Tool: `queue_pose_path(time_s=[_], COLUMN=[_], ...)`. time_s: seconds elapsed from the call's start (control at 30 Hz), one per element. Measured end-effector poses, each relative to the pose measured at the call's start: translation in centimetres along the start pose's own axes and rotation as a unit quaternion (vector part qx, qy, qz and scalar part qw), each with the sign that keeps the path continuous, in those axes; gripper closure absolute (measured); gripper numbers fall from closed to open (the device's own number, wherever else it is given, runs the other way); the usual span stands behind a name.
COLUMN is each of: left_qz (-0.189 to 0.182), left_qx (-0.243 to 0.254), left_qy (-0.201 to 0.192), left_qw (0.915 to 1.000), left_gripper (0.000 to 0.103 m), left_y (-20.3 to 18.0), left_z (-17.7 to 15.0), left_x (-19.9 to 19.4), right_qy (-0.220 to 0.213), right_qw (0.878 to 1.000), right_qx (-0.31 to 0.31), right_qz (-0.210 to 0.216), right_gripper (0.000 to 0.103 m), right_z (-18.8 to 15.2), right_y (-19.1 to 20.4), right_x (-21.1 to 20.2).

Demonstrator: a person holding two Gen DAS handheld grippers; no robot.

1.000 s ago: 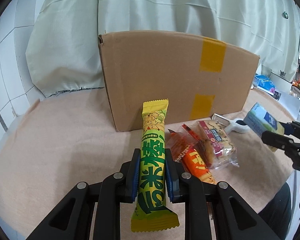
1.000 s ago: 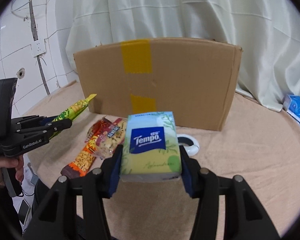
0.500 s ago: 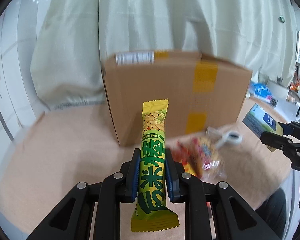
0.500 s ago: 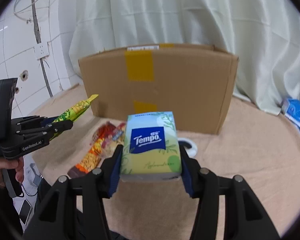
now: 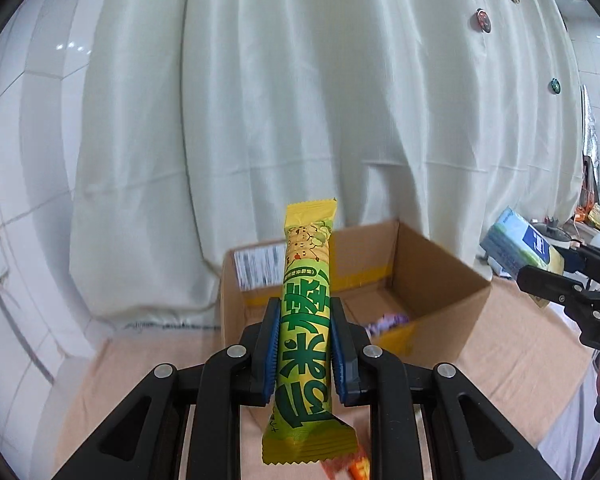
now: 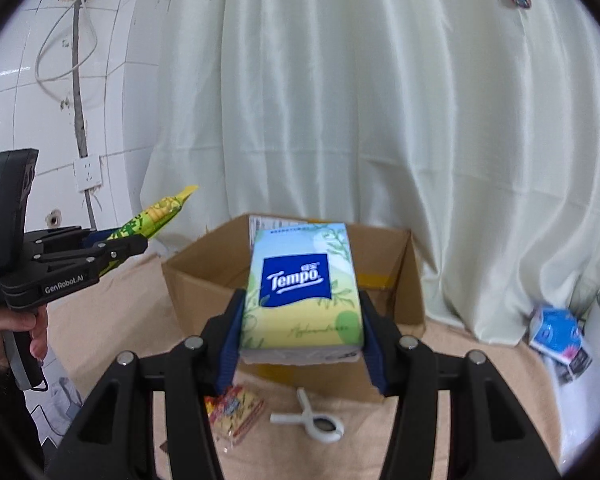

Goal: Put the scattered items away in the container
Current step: 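Carry snack bar and tissue pack over the box and open both grippers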

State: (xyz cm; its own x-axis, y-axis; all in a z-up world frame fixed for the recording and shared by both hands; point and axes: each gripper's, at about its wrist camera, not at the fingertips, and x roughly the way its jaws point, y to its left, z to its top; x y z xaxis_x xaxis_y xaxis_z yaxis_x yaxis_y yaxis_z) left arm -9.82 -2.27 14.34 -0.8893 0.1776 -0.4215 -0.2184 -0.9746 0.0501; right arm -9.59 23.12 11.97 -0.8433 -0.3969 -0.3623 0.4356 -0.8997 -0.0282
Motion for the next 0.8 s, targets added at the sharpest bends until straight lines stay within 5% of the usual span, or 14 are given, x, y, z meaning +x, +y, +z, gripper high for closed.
queue_pose_path(time_s=[0.37,0.8], left_qz=[-0.001,-0.024], left_qx=[0.001,-0.009], left_qy=[0.027,0.098], left_qw=[0.9996,0.9948], left_gripper=[0.080,0.080], left_y=[0.2,0.6], left_z=[3.8,2.5], left_x=[8.3,17.3], right_qy=[0.004,0.078], right_qw=[1.000,0.996], right_qx=[0.003,0.025], right_qz=[0.000,0.019], right_gripper=[0.047,0.047], right_z=[4.0,3.1], right_y=[-2.3,-4.2], right_x=[6.0,16.0])
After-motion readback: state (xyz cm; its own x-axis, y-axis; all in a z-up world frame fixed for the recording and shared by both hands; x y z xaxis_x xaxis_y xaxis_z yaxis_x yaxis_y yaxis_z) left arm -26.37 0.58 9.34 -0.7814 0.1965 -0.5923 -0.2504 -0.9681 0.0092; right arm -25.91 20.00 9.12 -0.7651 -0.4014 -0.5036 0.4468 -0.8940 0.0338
